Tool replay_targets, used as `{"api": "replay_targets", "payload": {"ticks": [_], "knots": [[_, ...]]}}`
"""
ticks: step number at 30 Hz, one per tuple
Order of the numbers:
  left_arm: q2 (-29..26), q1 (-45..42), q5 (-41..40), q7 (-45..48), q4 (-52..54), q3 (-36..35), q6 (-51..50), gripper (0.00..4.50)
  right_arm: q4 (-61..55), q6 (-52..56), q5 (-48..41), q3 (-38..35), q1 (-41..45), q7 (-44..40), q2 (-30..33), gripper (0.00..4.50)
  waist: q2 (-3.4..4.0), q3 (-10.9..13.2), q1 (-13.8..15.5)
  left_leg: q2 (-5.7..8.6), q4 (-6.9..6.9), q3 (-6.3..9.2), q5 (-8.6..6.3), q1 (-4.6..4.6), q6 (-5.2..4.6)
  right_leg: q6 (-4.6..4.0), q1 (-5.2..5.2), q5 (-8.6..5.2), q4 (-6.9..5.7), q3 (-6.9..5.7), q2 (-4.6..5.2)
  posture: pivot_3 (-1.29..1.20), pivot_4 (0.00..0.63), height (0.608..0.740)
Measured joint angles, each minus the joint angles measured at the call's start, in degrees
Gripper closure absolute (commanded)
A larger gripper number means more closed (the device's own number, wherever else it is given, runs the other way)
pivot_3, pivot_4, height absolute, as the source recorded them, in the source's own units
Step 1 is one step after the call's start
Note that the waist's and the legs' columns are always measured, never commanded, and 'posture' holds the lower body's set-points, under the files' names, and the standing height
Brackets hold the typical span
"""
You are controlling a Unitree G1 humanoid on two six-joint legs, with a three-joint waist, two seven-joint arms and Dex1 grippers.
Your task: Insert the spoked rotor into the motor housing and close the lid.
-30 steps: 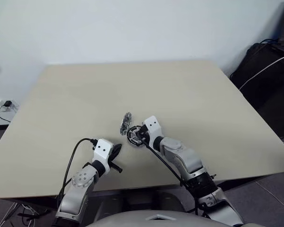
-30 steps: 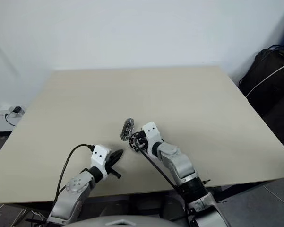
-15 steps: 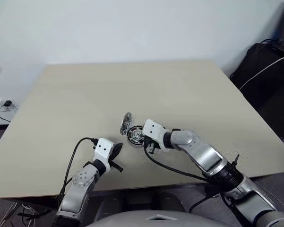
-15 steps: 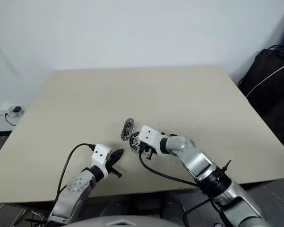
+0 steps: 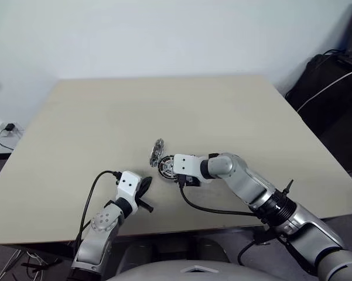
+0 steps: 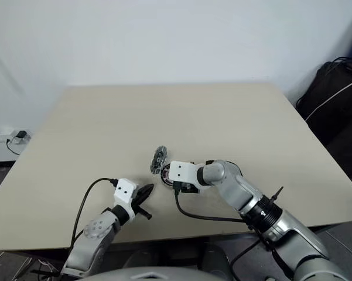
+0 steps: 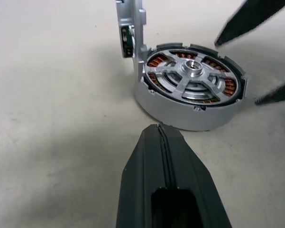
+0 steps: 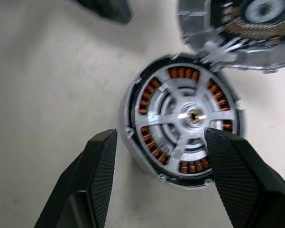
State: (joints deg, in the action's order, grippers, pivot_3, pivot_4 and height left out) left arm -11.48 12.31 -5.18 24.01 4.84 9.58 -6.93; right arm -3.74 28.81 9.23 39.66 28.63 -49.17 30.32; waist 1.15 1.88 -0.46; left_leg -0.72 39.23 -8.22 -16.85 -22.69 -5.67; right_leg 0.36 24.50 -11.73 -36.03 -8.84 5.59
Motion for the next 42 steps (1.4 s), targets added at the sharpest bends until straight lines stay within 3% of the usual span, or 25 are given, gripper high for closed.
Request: {"api": "replay_targets", "payload": {"ticks": [7,10,16,18,29,36,42], "knots": [[0.0,0.2,0.0,-0.1,-0.2,0.0,0.9,4.50,1.4,-2.6,2.0,0.7,0.0,-3.1,-0.6,1.38,0.00,0.0,0.0,0.00,0.02,0.00,0.01,0.00,0.01,0.00,0.00,0.00,-0.02,0.00,0.00,0.00,0.000,0.740],[0.0,0.2,0.0,-0.1,-0.5,0.0,1.3,4.50,2.3,-3.5,3.0,1.3,-0.1,-3.8,-1.1,2.00,0.00,0.0,0.0,0.00,0.03,0.00,0.00,0.00,0.01,0.00,-0.01,0.00,-0.02,0.00,0.00,0.00,0.000,0.740],[0.1,0.2,0.0,0.0,-2.0,0.0,2.2,4.50,5.7,-5.8,5.0,1.0,0.3,-3.7,-2.2,3.98,-0.05,0.0,0.0,0.00,0.05,0.00,0.01,0.01,0.02,0.00,-0.02,0.01,-0.04,0.00,0.00,0.00,0.000,0.740],[0.1,0.2,0.0,0.0,-2.4,0.0,2.5,4.50,6.0,-6.2,5.0,1.0,0.3,-4.3,-2.5,4.43,-0.09,-0.1,0.0,0.00,0.05,0.00,0.02,0.02,0.03,0.00,-0.03,0.01,-0.04,0.00,-0.01,0.00,0.000,0.740],[0.6,0.2,-0.1,0.0,-4.2,0.0,3.8,4.50,6.5,-3.6,4.4,-1.9,-1.4,-3.8,-4.8,4.43,-0.11,-0.1,-0.1,-0.01,0.18,0.00,0.05,0.01,0.09,-0.06,-0.03,0.14,-0.09,0.02,0.03,0.00,0.000,0.740],[1.1,0.4,-0.1,-0.1,-4.7,0.0,4.3,4.50,-5.3,23.7,-0.9,-13.3,-8.7,2.8,-11.4,4.43,-0.09,-0.1,0.2,-0.01,0.17,0.01,0.02,-0.16,0.05,-0.41,0.12,0.32,-0.08,0.00,0.09,0.00,0.000,0.740],[1.1,1.2,-0.2,0.0,-4.7,0.1,4.5,4.50,-20.1,42.9,-5.0,-17.2,-15.1,8.6,-15.0,4.43,-0.09,-0.1,0.1,-0.02,0.05,0.02,0.00,-0.16,0.03,-0.30,0.16,0.14,-0.05,-0.06,0.08,0.00,0.000,0.740]]}}
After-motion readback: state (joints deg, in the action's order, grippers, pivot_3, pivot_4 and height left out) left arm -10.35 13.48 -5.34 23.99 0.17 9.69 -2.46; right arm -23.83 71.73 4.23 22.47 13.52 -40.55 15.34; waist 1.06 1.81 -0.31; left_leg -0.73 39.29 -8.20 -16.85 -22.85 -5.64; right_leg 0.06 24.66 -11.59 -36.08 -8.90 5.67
